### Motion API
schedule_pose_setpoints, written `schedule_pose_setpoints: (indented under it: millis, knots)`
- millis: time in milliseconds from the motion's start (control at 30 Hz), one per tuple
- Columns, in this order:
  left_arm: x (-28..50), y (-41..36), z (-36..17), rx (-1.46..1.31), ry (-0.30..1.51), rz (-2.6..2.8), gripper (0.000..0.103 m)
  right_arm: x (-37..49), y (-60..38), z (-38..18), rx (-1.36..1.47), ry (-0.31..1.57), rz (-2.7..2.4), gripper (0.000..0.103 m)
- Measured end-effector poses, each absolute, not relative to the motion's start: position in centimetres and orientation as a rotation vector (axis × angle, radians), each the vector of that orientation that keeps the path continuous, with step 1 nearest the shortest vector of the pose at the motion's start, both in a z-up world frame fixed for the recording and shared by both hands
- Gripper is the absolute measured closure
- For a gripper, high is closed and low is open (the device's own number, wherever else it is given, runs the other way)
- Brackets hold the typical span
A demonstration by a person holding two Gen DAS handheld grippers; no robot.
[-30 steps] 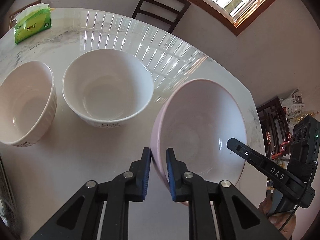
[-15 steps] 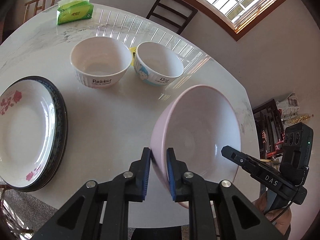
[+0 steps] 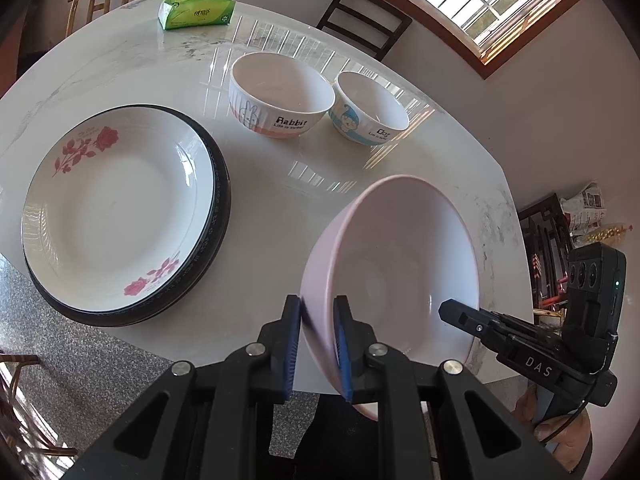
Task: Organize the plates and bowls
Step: 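Carry the pink bowl with both grippers and lower it onto the table beside the plates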
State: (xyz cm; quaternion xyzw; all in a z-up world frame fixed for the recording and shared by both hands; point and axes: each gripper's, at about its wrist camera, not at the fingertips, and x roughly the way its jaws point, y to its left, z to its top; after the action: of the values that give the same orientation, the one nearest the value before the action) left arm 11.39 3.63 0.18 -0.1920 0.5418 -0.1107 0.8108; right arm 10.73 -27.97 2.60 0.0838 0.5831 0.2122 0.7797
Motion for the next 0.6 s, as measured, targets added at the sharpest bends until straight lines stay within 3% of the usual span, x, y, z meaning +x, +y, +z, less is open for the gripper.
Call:
schedule_pose_setpoints:
  millis: [600]
  knots:
    - [12.7,3.8,-1.7,-0.406,1.198,-0.231,0.086,11.0,-27.3,1.1,0.204,1.315,0.444,0.087]
